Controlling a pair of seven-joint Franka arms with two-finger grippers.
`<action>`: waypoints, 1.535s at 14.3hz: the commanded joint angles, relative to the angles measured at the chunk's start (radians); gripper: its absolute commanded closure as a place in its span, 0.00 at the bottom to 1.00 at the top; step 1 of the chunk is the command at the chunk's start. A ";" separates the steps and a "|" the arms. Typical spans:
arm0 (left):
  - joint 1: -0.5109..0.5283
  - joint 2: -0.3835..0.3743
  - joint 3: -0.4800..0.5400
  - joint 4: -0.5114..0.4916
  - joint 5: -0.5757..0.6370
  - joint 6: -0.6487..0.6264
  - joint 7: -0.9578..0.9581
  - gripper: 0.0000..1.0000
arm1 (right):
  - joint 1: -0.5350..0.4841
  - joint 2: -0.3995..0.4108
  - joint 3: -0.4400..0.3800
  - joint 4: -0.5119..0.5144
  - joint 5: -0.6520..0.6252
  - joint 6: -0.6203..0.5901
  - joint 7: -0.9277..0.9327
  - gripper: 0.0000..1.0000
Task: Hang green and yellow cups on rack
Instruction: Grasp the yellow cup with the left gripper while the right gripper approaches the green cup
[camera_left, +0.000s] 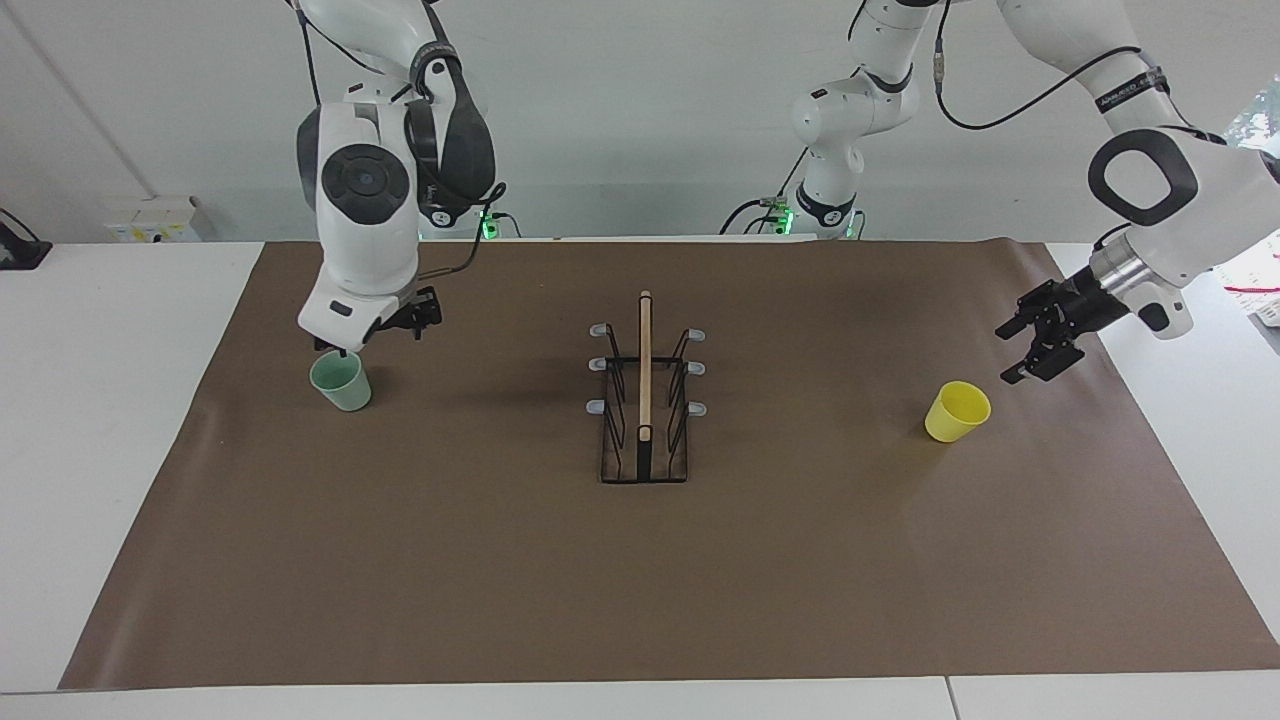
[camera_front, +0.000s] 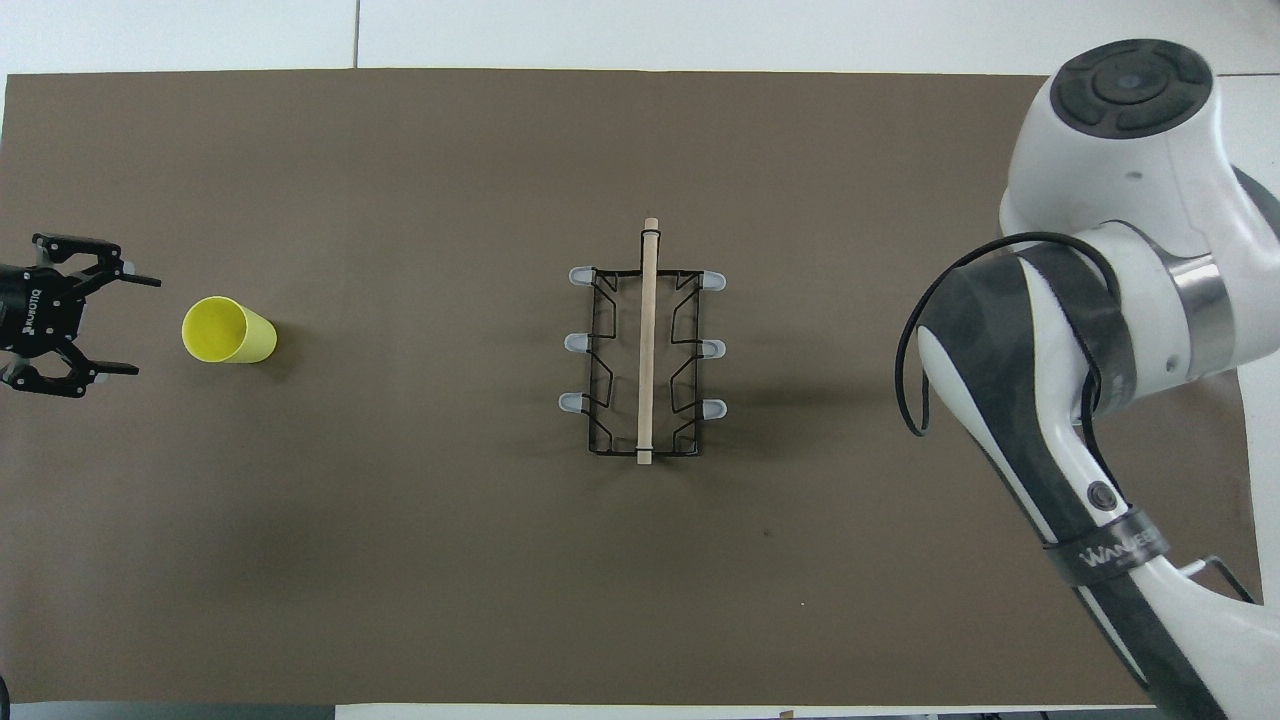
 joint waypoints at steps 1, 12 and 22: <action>0.063 0.087 -0.008 0.008 -0.110 0.055 -0.053 0.00 | 0.038 -0.046 0.012 -0.112 -0.120 0.002 -0.179 0.00; 0.076 0.151 -0.009 -0.144 -0.251 0.234 -0.061 0.00 | 0.164 0.071 0.035 -0.254 -0.355 0.042 -0.592 0.00; -0.018 0.142 -0.011 -0.205 -0.354 0.346 -0.107 0.00 | 0.158 0.066 0.035 -0.458 -0.594 0.224 -0.592 0.00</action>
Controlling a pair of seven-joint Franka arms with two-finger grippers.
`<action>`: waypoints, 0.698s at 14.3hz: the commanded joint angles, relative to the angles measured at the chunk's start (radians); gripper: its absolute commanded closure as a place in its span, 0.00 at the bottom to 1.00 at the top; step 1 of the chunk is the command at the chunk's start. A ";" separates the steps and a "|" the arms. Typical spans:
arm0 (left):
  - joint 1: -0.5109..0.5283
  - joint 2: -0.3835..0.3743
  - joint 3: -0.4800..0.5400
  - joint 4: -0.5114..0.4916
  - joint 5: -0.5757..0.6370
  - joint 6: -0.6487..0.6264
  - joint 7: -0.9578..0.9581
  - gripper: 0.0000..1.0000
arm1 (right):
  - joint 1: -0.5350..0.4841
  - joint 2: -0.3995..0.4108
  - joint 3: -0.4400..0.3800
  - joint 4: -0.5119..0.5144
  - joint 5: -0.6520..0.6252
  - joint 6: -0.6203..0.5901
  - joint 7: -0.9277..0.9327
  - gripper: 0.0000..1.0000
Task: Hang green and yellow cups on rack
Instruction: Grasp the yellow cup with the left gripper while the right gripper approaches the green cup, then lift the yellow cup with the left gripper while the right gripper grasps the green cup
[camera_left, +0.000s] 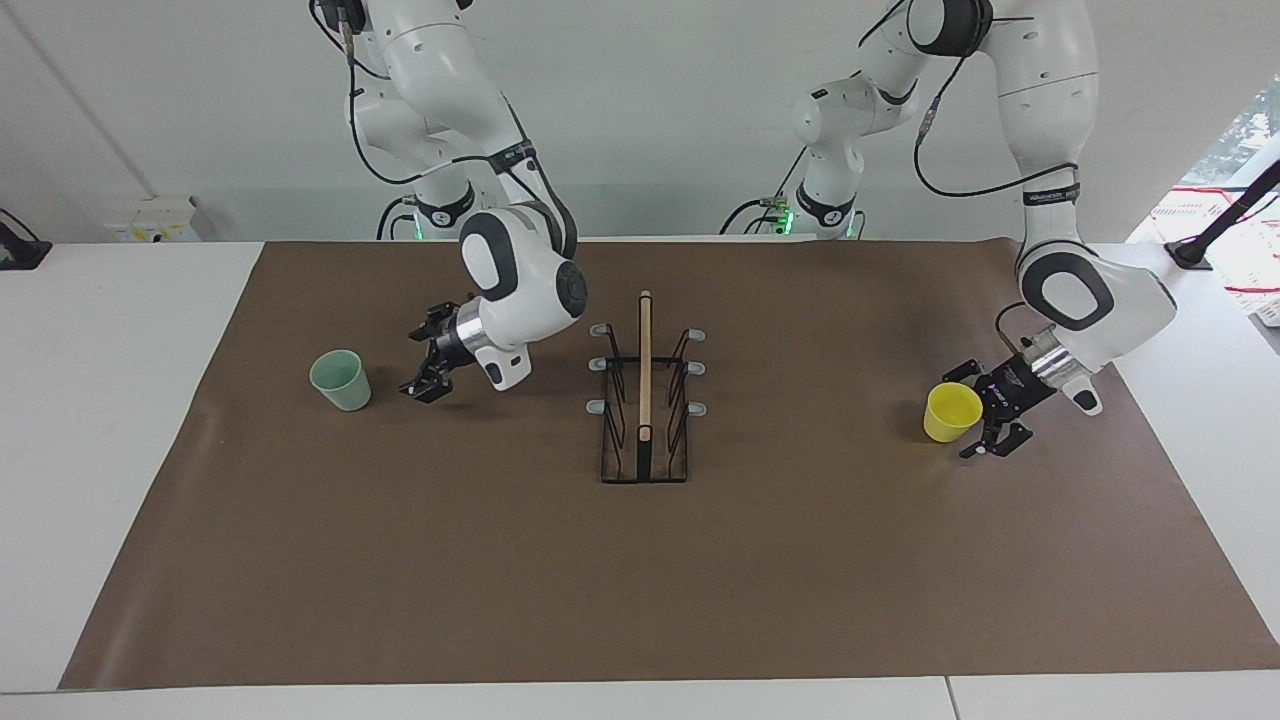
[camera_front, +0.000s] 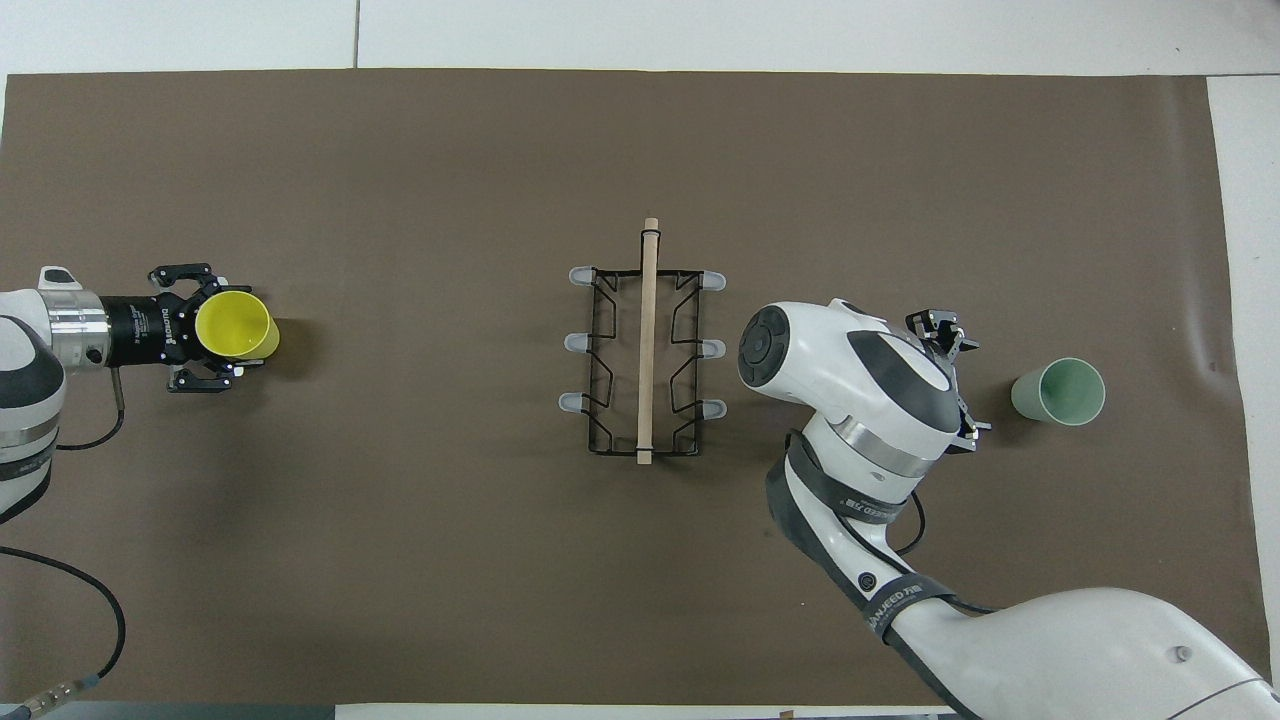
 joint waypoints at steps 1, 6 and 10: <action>-0.006 -0.040 0.006 -0.037 -0.019 0.025 -0.009 0.04 | -0.016 -0.005 0.005 -0.078 -0.115 0.065 -0.017 0.00; -0.013 -0.057 0.006 -0.031 -0.019 0.025 -0.001 1.00 | -0.043 0.034 0.007 -0.124 -0.204 0.088 0.021 0.00; -0.015 -0.093 0.008 -0.029 -0.017 0.012 -0.006 1.00 | -0.043 0.076 0.005 -0.119 -0.207 0.080 0.194 0.00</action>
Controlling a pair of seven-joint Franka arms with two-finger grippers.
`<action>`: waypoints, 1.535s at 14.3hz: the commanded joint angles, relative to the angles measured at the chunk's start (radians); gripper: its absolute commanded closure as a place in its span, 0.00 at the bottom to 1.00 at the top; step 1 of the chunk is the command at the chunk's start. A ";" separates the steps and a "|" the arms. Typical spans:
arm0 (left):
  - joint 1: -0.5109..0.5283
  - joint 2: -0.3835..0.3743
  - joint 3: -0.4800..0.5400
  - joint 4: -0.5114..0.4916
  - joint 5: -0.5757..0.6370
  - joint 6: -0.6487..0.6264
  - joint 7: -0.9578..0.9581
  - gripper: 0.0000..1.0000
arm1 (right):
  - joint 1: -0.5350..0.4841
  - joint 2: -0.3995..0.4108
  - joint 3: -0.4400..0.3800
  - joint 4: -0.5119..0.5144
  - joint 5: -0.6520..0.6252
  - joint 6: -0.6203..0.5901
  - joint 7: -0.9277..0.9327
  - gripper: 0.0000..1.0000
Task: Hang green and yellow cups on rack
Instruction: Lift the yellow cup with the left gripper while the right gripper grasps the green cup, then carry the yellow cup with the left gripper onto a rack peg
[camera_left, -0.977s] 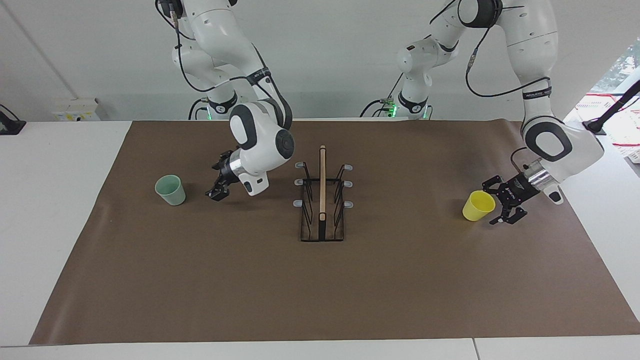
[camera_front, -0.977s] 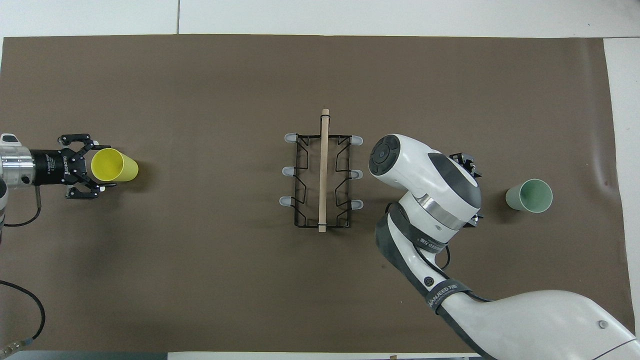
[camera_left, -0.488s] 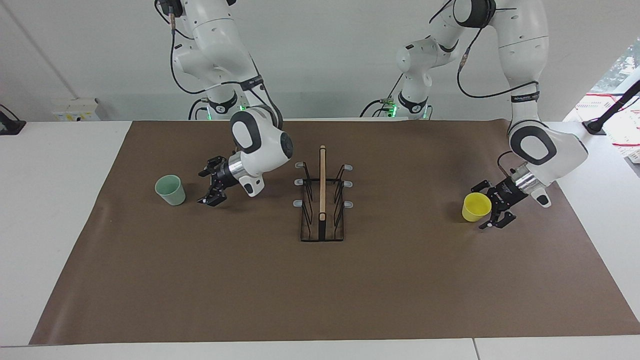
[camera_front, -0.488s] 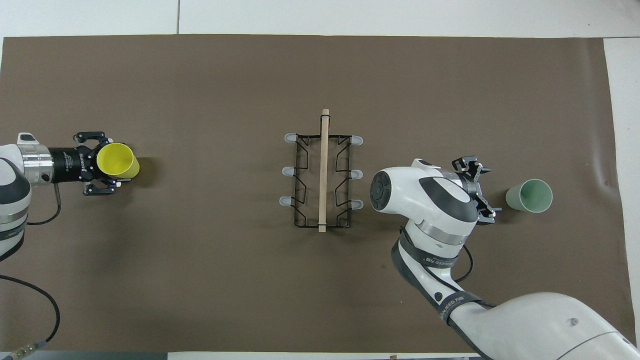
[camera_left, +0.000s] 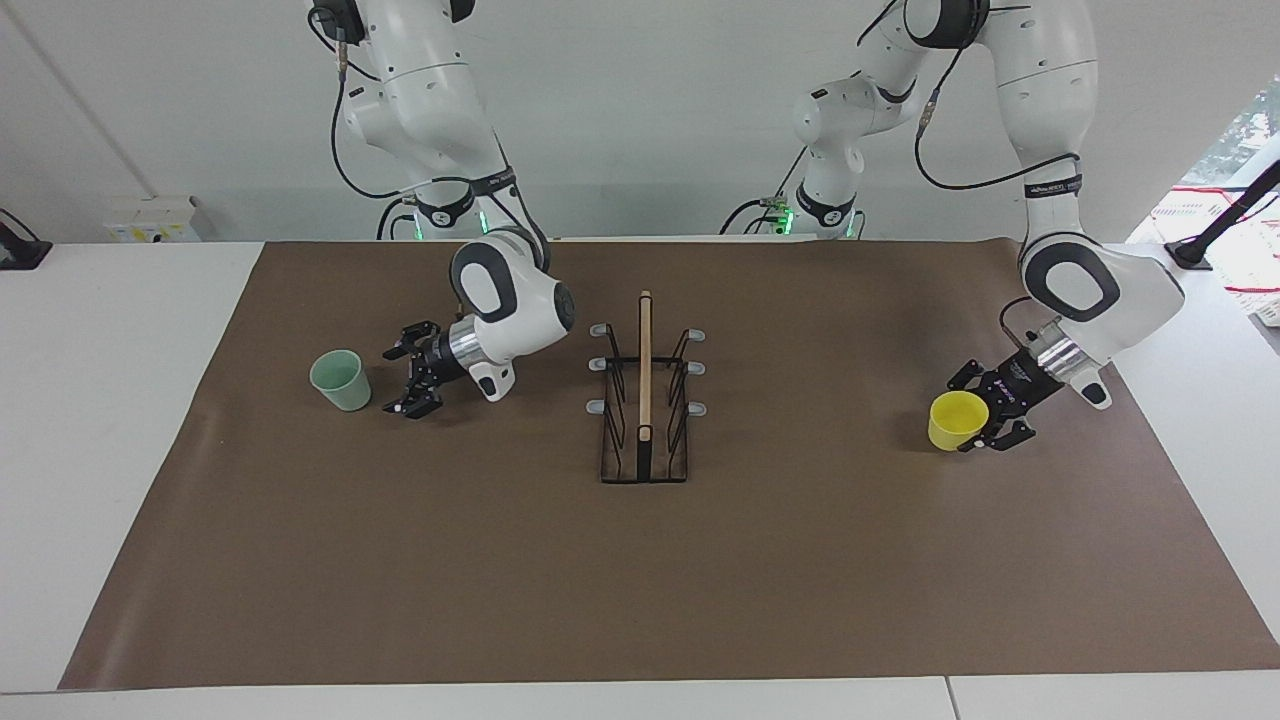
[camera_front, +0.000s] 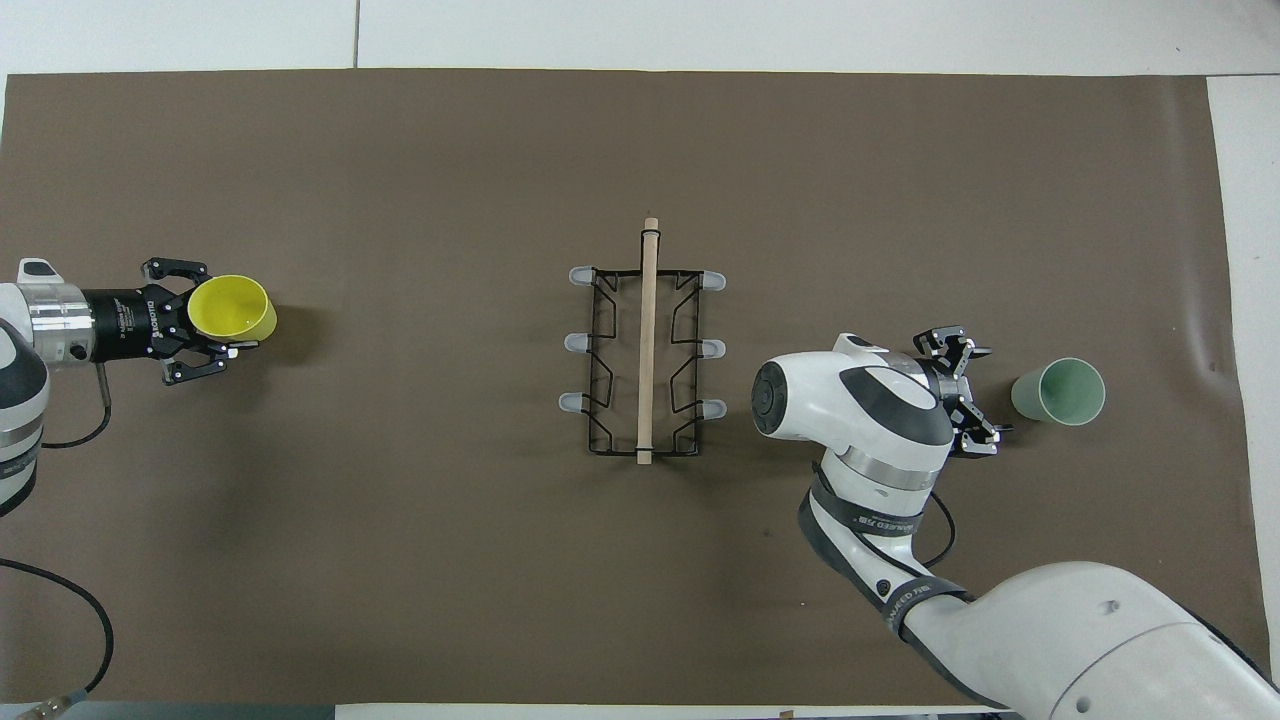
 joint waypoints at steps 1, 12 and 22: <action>-0.016 -0.077 0.007 -0.020 -0.007 0.003 -0.011 1.00 | -0.014 0.013 0.006 -0.005 -0.027 0.004 0.101 0.00; -0.295 -0.306 -0.004 0.128 0.523 -0.248 -0.372 1.00 | -0.082 0.011 0.006 -0.054 -0.169 0.017 0.104 0.00; -0.741 -0.297 -0.007 0.176 1.133 -0.326 -0.926 1.00 | -0.142 0.002 0.006 -0.094 -0.200 -0.006 0.104 0.00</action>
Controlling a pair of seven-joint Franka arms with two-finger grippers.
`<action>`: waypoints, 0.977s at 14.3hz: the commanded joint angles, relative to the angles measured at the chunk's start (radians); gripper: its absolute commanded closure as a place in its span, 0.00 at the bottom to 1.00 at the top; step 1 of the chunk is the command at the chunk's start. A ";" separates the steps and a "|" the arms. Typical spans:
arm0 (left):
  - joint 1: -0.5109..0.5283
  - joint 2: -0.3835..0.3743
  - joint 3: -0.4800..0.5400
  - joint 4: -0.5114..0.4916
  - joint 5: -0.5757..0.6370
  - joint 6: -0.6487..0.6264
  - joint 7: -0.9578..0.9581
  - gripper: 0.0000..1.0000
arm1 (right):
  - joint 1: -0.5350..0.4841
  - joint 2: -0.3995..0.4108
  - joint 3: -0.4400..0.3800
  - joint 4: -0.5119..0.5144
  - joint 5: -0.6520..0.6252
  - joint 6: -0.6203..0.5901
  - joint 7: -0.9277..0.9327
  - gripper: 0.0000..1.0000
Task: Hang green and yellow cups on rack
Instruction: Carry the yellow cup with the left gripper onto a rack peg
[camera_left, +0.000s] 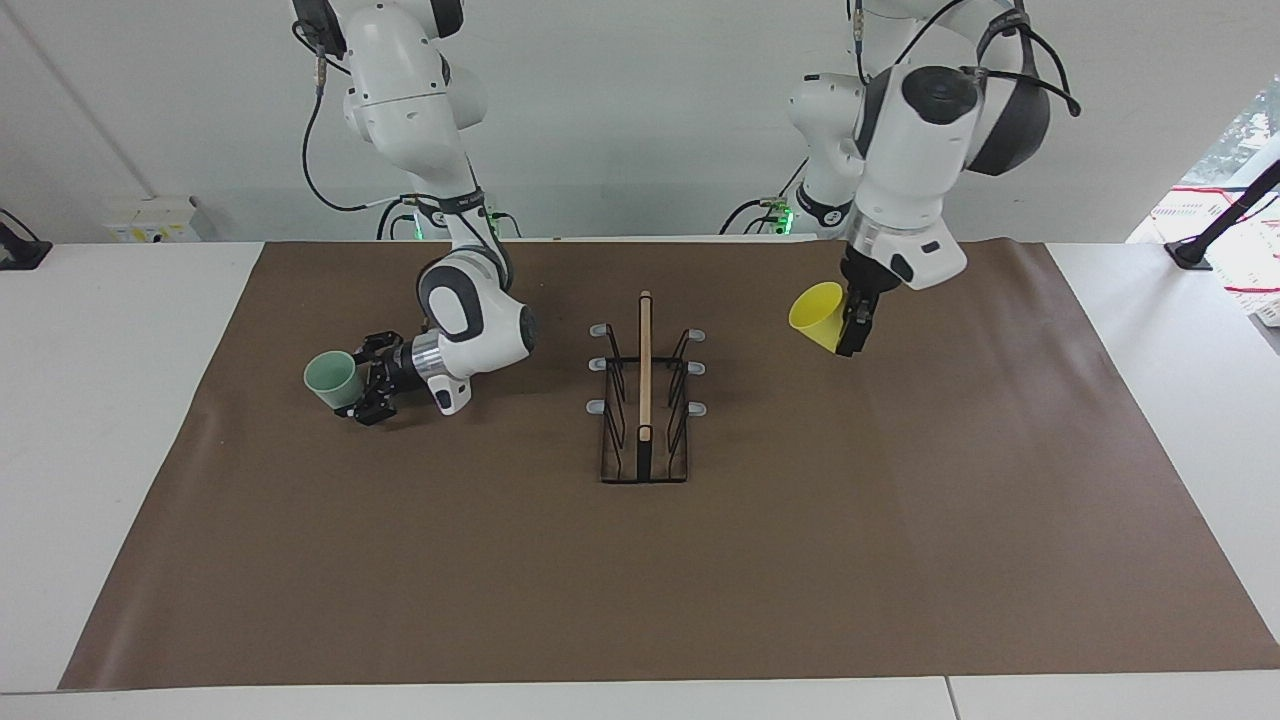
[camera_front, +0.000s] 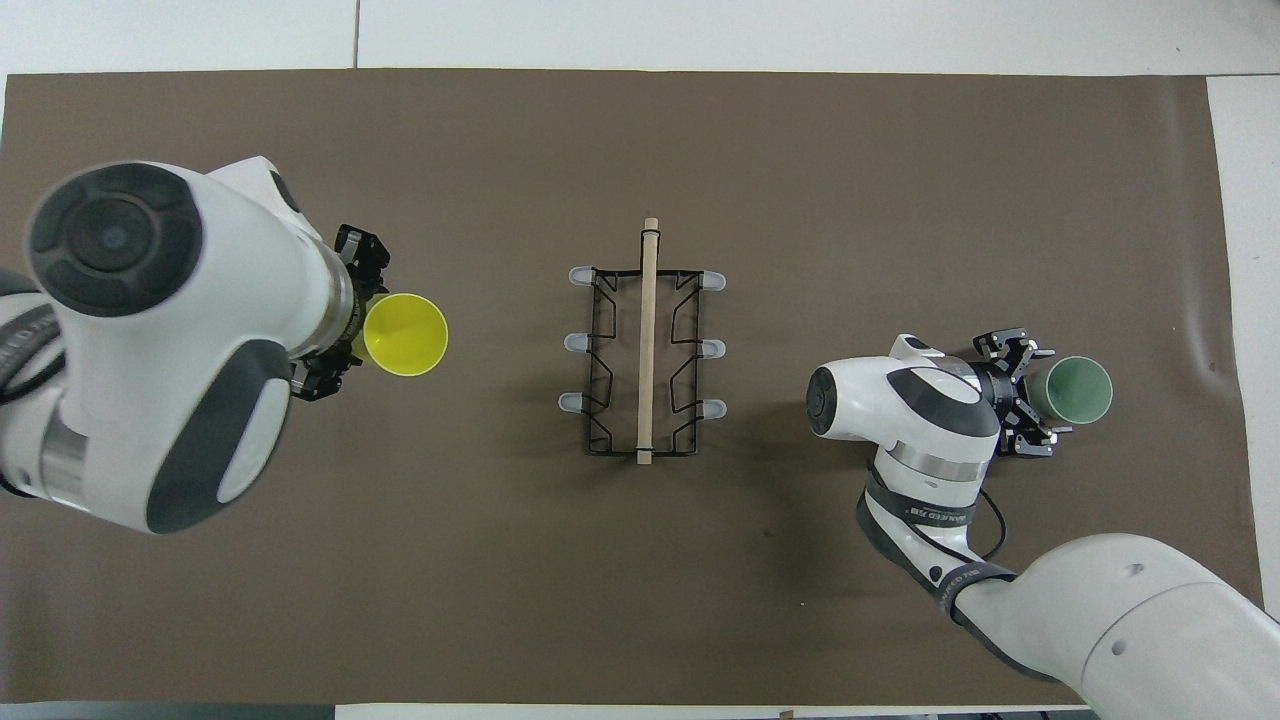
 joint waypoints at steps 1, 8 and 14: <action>-0.122 0.020 0.014 -0.006 0.246 -0.006 -0.283 1.00 | -0.027 -0.018 0.008 -0.034 -0.034 -0.006 0.017 0.00; -0.364 0.151 0.014 0.005 0.593 -0.173 -0.527 1.00 | -0.041 -0.016 0.008 -0.031 -0.088 -0.006 0.020 0.62; -0.501 0.270 0.014 0.025 0.695 -0.299 -0.540 1.00 | -0.048 -0.021 0.008 0.064 -0.085 -0.040 0.012 1.00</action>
